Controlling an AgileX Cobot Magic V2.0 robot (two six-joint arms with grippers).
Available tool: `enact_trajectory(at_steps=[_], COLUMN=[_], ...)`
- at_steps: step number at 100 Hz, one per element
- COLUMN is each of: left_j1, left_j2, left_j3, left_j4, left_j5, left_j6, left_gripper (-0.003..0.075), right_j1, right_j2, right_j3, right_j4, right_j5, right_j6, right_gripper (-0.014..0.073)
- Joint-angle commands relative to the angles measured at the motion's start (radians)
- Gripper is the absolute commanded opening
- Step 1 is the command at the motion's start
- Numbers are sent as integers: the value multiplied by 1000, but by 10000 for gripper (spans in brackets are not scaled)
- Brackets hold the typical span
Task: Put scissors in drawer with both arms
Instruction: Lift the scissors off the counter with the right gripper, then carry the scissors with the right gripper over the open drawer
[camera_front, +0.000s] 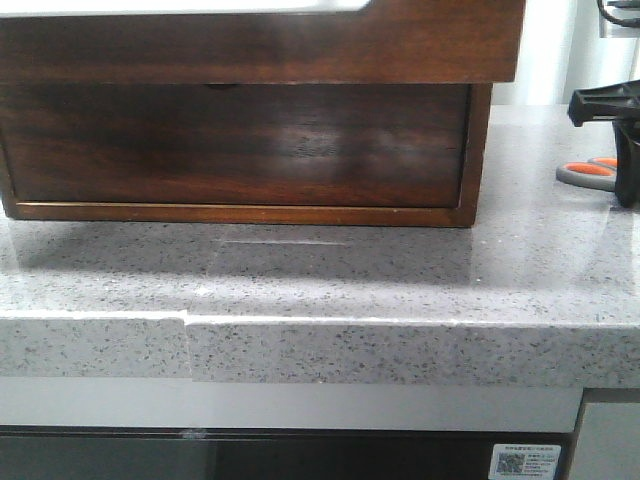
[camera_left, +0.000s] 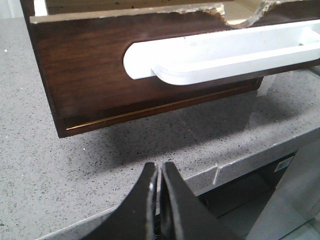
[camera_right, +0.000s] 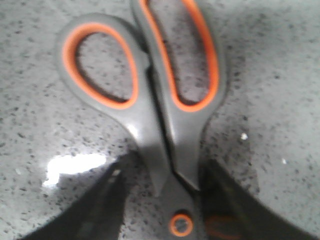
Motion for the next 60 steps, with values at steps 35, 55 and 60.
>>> enact_trajectory(at_steps=[35, 55, 60], left_j1=[0, 0, 0], left_j2=[10, 10, 10], left_j3=[-34, -34, -34], left_j4=[-71, -107, -107], left_j5=[-48, -45, -45], left_j6=[4, 4, 4], left_gripper=[-19, -19, -18], right_j1=[1, 40, 68], right_j2=[-147, -473, -542], right_j3=[-11, -25, -44], right_j4=[0, 1, 1], right_j5=[15, -187, -245], right_j6=[-17, -19, -38], right_gripper=[-74, -74, -74])
